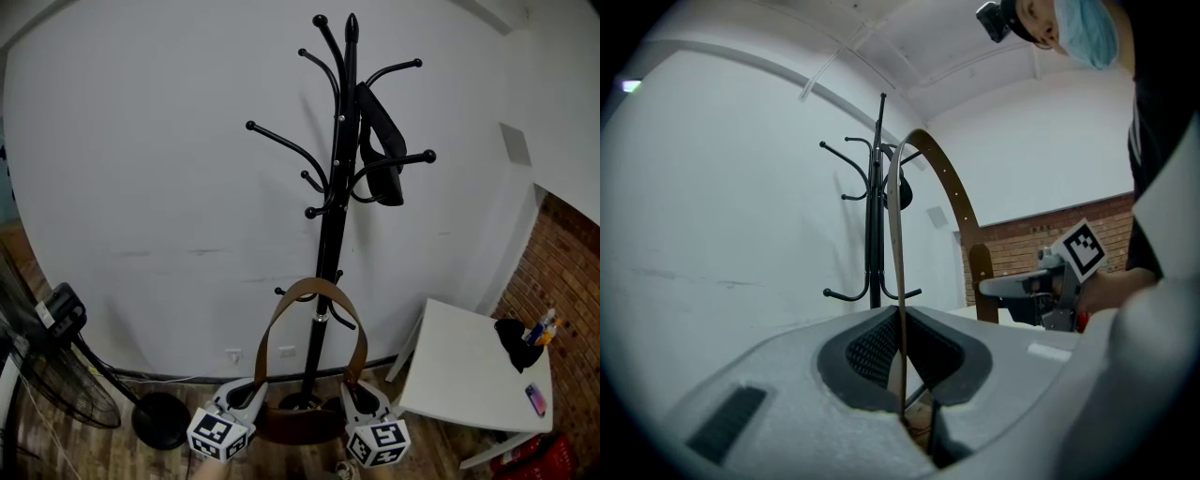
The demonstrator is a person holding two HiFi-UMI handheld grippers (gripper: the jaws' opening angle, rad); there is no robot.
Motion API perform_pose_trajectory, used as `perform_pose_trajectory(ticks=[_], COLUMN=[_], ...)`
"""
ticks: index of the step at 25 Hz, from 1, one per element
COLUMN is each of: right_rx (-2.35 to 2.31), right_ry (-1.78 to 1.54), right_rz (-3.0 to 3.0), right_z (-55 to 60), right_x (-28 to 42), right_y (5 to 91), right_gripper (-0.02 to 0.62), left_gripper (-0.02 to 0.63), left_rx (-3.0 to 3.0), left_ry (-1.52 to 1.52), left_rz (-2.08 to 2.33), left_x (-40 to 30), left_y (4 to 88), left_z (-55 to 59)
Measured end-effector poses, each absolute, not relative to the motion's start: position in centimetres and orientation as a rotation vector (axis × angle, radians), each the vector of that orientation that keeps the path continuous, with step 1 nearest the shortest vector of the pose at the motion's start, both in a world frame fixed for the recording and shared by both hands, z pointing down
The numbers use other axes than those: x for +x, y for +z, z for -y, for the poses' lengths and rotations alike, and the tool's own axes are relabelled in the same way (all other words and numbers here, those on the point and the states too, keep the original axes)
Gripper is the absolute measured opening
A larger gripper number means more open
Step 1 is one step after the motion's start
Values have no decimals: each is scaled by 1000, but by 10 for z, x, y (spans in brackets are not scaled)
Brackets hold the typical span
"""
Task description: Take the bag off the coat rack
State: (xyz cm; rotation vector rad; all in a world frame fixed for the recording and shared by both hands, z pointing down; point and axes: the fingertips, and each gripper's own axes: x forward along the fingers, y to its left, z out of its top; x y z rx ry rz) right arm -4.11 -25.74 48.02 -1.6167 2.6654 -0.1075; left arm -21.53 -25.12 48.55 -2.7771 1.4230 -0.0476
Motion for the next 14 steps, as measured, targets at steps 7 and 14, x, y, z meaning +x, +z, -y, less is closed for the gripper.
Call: perform_pose_trajectory(ticks=[7, 14], right_rx=[-1607, -1599], right_ry=[-104, -104], right_rz=[-2686, -2692], right_z=[260, 262], right_x=[-45, -47], right_y=[482, 481], right_gripper=[54, 54], left_gripper=[20, 20], left_rx=[-2772, -2766], left_ry=[-52, -57], left_rz=[-1421, -1412], left_x=[-218, -218], left_y=[487, 484], left_z=[252, 254])
